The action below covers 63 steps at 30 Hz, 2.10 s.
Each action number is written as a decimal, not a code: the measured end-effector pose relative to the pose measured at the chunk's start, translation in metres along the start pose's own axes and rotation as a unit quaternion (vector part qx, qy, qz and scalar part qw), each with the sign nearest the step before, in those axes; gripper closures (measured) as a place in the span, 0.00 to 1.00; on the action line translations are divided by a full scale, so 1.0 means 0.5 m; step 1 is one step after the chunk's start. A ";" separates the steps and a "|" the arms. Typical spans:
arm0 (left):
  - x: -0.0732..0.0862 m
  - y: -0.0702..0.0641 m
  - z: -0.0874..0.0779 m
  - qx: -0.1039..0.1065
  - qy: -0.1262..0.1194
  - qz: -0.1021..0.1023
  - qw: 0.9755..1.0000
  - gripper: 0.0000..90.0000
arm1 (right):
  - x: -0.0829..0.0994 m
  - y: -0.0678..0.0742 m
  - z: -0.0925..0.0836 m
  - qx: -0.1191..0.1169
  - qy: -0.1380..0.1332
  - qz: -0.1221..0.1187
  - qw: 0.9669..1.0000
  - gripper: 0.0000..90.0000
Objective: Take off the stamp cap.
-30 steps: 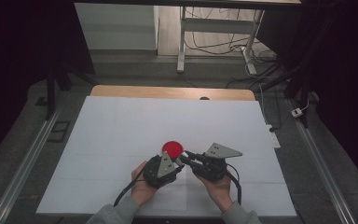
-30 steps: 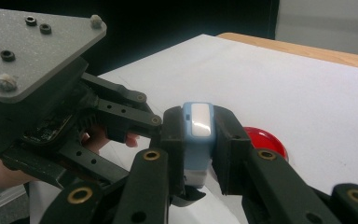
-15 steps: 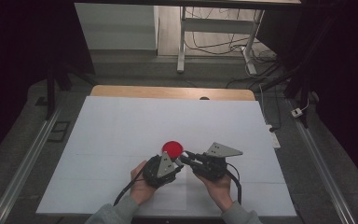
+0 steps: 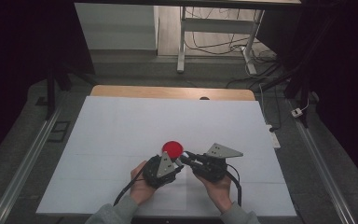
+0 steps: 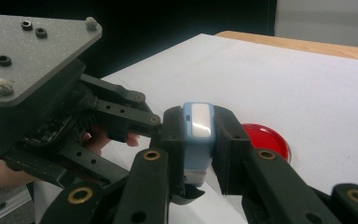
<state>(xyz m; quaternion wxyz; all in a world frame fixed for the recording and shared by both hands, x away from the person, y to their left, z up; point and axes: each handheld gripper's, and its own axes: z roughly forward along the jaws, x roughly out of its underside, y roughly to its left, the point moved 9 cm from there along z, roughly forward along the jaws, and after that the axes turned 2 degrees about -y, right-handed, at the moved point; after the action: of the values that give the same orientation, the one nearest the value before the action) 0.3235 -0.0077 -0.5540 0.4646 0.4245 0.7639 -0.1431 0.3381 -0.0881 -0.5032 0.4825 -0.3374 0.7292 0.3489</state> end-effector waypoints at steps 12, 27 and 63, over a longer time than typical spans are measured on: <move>0.004 0.000 0.002 0.002 0.007 0.012 1.000 0.72 | 0.004 -0.001 0.003 0.000 0.007 0.001 1.000 0.83; 0.004 -0.003 0.005 0.014 -0.004 -0.024 1.000 0.72 | 0.005 0.000 0.001 0.007 0.001 0.001 1.000 0.83; 0.008 0.006 0.002 -0.005 0.004 0.010 1.000 0.73 | 0.006 0.006 0.002 0.018 0.000 -0.009 1.000 0.84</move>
<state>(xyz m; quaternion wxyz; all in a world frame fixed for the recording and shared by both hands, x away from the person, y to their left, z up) 0.3255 -0.0041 -0.5574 0.4655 0.4307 0.7617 -0.1329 0.3353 -0.0864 -0.5057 0.4920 -0.3349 0.7322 0.3311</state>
